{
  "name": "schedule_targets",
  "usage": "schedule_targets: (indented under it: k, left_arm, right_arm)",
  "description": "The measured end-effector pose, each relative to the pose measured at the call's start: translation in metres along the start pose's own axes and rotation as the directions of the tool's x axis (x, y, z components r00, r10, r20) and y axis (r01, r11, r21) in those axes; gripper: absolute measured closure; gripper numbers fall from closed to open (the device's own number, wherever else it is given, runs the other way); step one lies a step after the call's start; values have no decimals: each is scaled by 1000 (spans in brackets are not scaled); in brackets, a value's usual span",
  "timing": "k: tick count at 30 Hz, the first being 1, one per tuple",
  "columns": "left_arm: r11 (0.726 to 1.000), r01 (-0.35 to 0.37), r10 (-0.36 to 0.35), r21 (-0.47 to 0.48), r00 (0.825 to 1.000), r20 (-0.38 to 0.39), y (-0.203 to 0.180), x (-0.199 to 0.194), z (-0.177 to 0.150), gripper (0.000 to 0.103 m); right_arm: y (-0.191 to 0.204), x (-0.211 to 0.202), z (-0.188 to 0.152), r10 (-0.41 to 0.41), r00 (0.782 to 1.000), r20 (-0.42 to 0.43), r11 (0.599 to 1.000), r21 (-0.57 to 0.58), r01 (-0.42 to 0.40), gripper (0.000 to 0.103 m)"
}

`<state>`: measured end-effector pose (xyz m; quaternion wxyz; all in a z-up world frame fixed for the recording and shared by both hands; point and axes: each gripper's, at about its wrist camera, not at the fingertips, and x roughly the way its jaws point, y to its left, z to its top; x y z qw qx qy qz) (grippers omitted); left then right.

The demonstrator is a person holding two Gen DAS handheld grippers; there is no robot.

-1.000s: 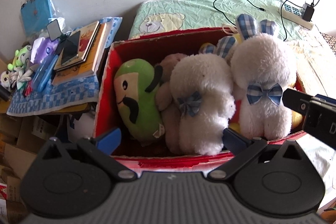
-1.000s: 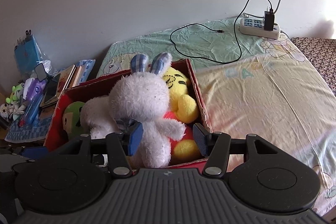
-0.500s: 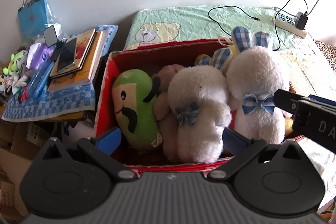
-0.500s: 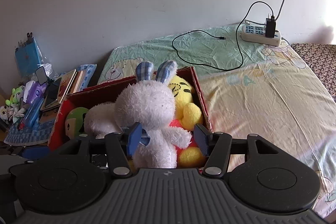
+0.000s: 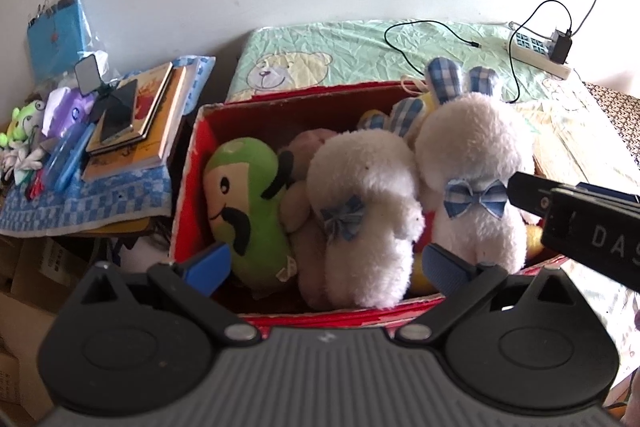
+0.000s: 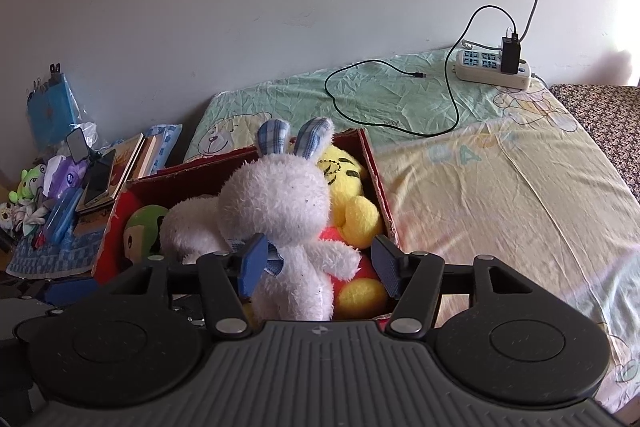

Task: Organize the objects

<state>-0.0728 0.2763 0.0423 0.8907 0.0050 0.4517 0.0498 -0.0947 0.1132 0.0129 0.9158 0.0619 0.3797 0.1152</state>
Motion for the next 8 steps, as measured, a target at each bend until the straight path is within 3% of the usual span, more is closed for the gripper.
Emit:
schedule_targets:
  k: [4, 8]
  left_arm:
    - [1000, 15, -15, -13, 1000, -8, 0, 4, -3, 9]
    - [999, -34, 34, -1, 999, 25, -3, 2, -3, 8]
  right_arm:
    - [-3, 1, -3, 0, 1000, -8, 1000, 3, 0, 42]
    - [-7, 3, -3, 0, 1000, -9, 1000, 23, 0, 42]
